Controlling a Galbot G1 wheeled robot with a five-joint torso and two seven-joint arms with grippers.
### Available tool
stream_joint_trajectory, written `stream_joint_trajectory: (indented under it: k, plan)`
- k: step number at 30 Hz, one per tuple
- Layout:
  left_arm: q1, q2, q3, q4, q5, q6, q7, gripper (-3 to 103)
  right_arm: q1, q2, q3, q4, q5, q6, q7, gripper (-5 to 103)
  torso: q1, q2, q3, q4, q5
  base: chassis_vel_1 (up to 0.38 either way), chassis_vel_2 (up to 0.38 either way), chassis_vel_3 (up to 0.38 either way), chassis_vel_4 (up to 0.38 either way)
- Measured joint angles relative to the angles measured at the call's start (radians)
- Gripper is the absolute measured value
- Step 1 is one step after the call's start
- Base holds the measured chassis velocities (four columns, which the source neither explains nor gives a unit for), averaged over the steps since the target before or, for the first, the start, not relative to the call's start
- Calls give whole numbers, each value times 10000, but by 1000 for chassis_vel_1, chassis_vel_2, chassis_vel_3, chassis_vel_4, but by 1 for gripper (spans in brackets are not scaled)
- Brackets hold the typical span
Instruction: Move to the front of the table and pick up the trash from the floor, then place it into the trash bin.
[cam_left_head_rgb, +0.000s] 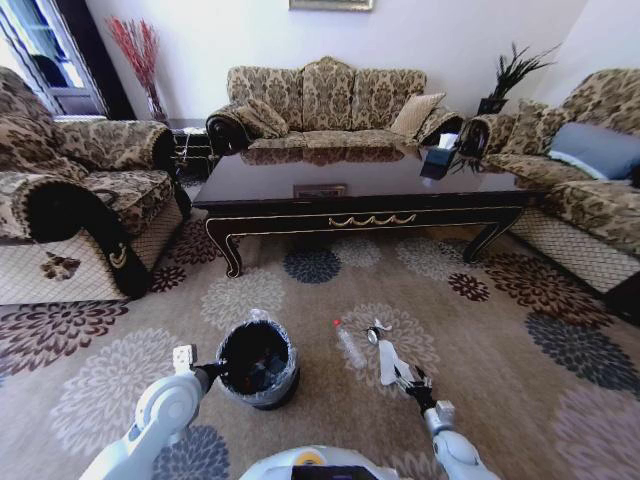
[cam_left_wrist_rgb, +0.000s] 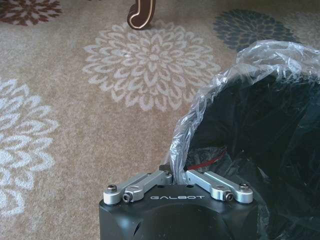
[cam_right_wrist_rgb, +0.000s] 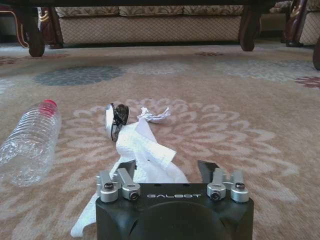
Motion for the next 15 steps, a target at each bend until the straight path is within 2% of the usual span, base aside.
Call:
stream_joint_trajectory:
  k: [1, 3, 6, 8, 12, 14, 15]
  plan:
    - [2, 4, 19, 4, 21, -1, 0, 0, 6, 11, 5, -8, -30, 22, -2, 62, 0, 0, 0, 1, 0, 0, 0, 0, 0]
    - [2, 4, 35, 8, 31, -1, 0, 0, 6, 16, 11, -8, -42, 34, -5, 62, 1, 0, 0, 0, 0, 0, 0, 0, 0]
    - [-26, -53, 122, 50, 91, -1, 4, 0, -49, 22, 44, 99, -50, 54, -11, 46, 0, 0, 0, 0, -1, 0, 0, 0, 0]
    - [-37, -65, 147, 64, 105, -1, 6, 0, -69, 18, 47, 136, -49, 54, -11, 46, 0, 1, 0, 0, 0, 0, 0, 0, 0]
    - [-49, -104, 219, 112, 168, -1, 17, 0, -148, -3, 88, 254, -74, 83, 0, 24, 0, 1, 0, 0, -1, 0, 0, 0, 0]
    - [-48, -106, 220, 120, 176, -1, 17, 0, -164, -2, 96, 270, -81, 91, 4, 24, 0, 0, 0, 0, 0, 0, 0, 0, 0]
    - [-45, -105, 219, 125, 185, -1, 18, 0, -189, -1, 106, 294, -91, 103, 7, 19, 0, 0, 0, 0, 0, 0, 0, 0, 0]
